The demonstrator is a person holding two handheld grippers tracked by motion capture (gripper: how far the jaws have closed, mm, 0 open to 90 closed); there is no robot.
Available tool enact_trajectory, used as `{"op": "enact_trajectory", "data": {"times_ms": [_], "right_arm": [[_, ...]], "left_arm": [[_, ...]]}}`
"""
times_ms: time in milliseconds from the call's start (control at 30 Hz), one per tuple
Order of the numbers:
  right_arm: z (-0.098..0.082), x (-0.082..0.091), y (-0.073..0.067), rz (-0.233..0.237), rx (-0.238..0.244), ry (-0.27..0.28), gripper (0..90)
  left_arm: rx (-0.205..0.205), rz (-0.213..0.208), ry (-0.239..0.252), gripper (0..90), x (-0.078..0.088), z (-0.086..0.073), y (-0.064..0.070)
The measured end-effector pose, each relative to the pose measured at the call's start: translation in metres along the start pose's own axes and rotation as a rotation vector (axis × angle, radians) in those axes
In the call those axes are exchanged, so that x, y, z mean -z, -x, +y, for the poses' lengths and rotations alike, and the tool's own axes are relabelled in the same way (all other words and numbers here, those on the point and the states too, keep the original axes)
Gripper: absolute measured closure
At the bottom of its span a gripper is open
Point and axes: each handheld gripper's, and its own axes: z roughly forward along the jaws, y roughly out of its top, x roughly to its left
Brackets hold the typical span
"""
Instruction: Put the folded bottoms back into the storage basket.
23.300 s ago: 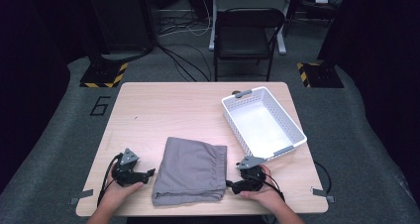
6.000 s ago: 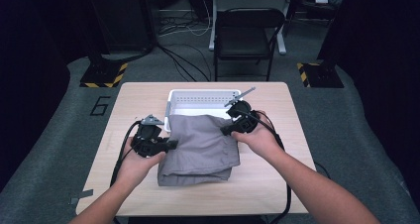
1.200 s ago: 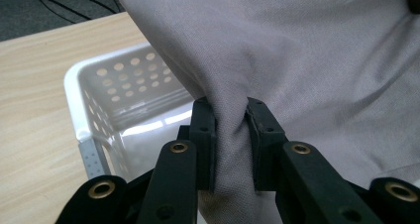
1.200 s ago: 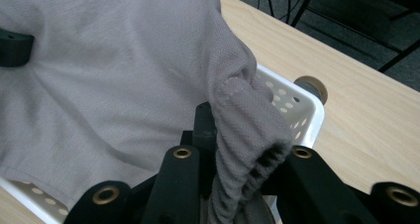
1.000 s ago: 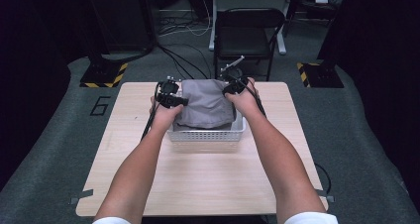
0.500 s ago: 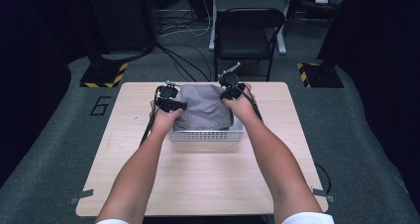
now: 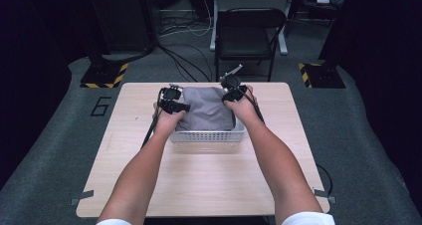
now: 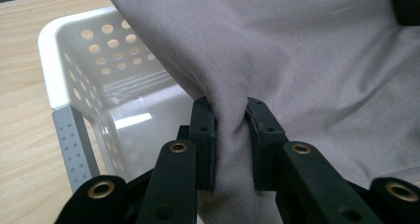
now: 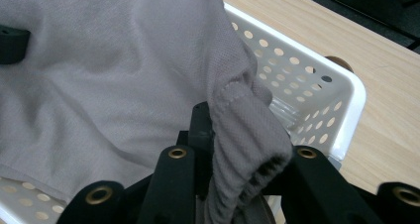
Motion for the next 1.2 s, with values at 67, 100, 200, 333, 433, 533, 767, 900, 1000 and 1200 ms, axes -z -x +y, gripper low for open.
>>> {"op": "enact_trajectory", "data": {"times_ms": [67, 100, 200, 333, 433, 533, 767, 900, 1000, 1200], "right_arm": [[0.000, 0.001, 0.000, 0.005, -0.006, 0.007, 73.5], [0.001, 0.001, -0.001, 0.008, -0.007, 0.012, 73.6], [0.001, 0.002, -0.001, 0.009, -0.006, 0.010, 73.5], [0.000, 0.001, -0.001, -0.001, -0.008, 0.008, 70.9], [0.001, 0.003, -0.001, -0.002, -0.007, 0.015, 65.8], [0.001, 0.006, -0.001, -0.003, -0.029, 0.025, 59.6], [-0.002, 0.014, 0.002, 0.012, -0.036, 0.050, 52.2], [-0.006, 0.017, 0.000, 0.018, -0.028, 0.053, 52.5], [-0.006, 0.020, -0.003, 0.021, -0.017, 0.053, 52.7], [-0.004, 0.020, -0.009, 0.034, -0.015, 0.056, 53.1]], "left_arm": [[0.007, 0.000, 0.001, 76.0, 0.000, 0.000, 0.000], [0.007, -0.001, 0.006, 76.0, 0.000, 0.000, 0.000], [-0.006, 0.000, 0.008, 76.0, -0.001, 0.001, 0.001], [-0.004, -0.003, 0.005, 76.0, -0.004, 0.000, 0.001], [-0.009, 0.001, -0.005, 75.9, -0.008, 0.000, 0.000], [-0.013, 0.002, -0.019, 75.6, -0.013, 0.000, 0.000], [-0.028, 0.029, -0.046, 72.7, -0.019, -0.002, -0.004], [-0.012, 0.051, -0.022, 64.9, -0.018, 0.000, -0.006], [0.011, 0.060, -0.017, 52.5, -0.013, 0.001, -0.010], [0.032, 0.070, -0.021, 46.8, -0.004, 0.001, -0.017]]}}
